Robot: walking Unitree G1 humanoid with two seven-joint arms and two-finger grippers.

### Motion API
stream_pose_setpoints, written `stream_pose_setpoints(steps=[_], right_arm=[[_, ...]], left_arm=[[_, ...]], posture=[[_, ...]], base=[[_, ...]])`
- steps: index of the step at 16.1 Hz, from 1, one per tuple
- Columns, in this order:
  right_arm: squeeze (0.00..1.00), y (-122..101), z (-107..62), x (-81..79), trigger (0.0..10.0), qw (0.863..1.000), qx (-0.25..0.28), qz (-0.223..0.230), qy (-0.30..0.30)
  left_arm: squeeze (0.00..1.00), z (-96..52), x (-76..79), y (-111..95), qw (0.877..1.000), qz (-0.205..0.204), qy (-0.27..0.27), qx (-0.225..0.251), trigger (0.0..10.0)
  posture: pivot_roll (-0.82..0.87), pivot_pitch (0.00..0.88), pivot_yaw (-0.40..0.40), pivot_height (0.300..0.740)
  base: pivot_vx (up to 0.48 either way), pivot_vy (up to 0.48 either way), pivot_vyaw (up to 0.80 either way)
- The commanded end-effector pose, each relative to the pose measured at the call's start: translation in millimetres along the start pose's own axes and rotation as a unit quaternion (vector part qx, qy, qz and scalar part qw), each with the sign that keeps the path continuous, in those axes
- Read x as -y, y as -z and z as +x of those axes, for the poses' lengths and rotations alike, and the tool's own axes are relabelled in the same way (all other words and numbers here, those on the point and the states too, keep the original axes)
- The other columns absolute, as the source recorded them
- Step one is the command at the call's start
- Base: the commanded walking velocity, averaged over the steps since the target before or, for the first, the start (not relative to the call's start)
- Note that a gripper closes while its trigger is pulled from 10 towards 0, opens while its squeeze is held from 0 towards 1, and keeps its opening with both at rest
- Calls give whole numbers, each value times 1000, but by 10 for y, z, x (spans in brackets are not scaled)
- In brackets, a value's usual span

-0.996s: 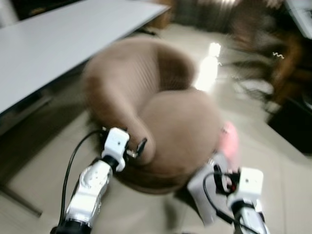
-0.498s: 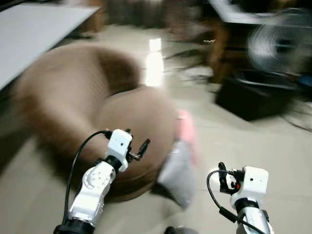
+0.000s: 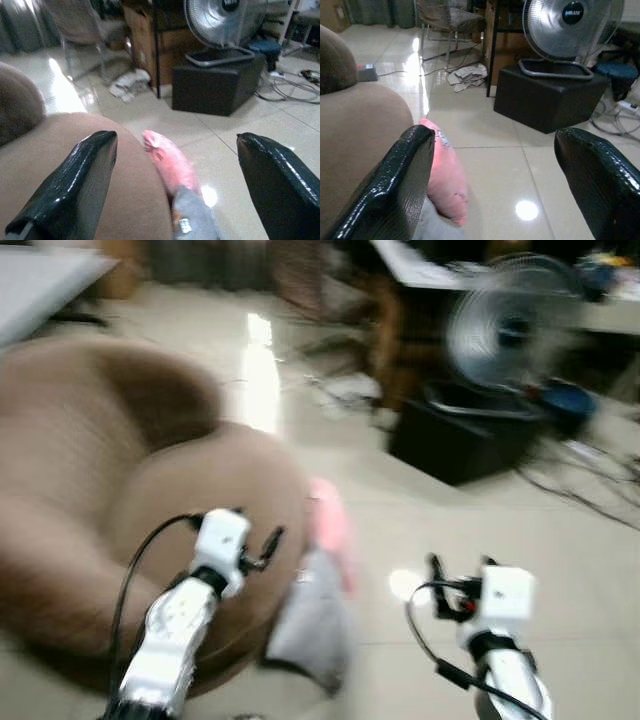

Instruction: Move the pillow to the sofa from floor

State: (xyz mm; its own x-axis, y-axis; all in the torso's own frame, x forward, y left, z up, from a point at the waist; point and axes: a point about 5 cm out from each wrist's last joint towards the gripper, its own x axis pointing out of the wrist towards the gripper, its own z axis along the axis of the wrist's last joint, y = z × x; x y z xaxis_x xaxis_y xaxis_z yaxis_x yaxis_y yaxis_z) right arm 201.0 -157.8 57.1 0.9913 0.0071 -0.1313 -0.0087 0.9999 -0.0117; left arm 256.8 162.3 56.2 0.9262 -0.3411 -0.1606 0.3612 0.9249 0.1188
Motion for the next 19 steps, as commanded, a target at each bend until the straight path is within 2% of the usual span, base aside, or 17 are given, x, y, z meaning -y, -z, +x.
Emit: stream_pose_setpoints(steps=[1,2,4,5,6,7,8,9,12,13,15,19], right_arm=[[0,-9,48,15,10000,1000,7,-18,-20],[0,-15,81,-9,10000,999,8,-20,-32],[0,-13,203,-83,10000,998,9,-13,-57],[0,3,260,-92,10000,999,5,-3,-53],[0,9,264,-86,10000,999,4,0,-50],[0,16,260,-82,10000,999,3,6,-44],[0,80,169,-22,10000,999,-8,17,-26],[0,111,132,-11,10000,999,-13,20,-24],[0,186,39,6,10000,999,-29,21,-20],[0,193,9,13,10000,999,-25,17,-18],[0,181,-4,14,10000,1000,-24,9,-18],[0,166,-4,-38,10000,999,-20,-8,-45]], left_arm=[[0,-36,38,-68,1000,5,-6,11,10000],[0,-85,25,-60,1000,5,-14,8,10000],[0,-286,-7,-12,999,10,-35,-5,10000],[0,-370,40,-6,1000,21,-17,-5,10000],[0,-371,57,-15,1000,25,-10,-3,10000],[0,-359,61,-22,999,38,-5,-3,10000],[0,-191,59,-149,999,43,6,19,10000],[0,-138,54,-189,999,47,13,20,10000],[0,21,26,-191,997,72,14,11,10000],[0,112,-25,-144,999,32,-18,-6,10000],[0,198,9,-93,999,17,-21,-25,10000],[0,165,47,40,998,9,-28,-53,10000]], posture=[[59,41,-99,740],[90,56,-120,740],[121,69,-138,740],[140,78,-144,740],[140,78,-144,740],[134,76,-129,740],[121,70,-107,740],[106,66,-84,740],[81,61,-54,731],[69,57,-45,716],[55,53,-37,696],[46,50,-49,656]], base=[[300,0,0],[300,0,0],[294,0,0],[0,0,0],[0,0,0],[0,0,0],[0,0,0],[0,0,0],[0,0,0],[0,0,0],[0,0,0],[0,0,0]])
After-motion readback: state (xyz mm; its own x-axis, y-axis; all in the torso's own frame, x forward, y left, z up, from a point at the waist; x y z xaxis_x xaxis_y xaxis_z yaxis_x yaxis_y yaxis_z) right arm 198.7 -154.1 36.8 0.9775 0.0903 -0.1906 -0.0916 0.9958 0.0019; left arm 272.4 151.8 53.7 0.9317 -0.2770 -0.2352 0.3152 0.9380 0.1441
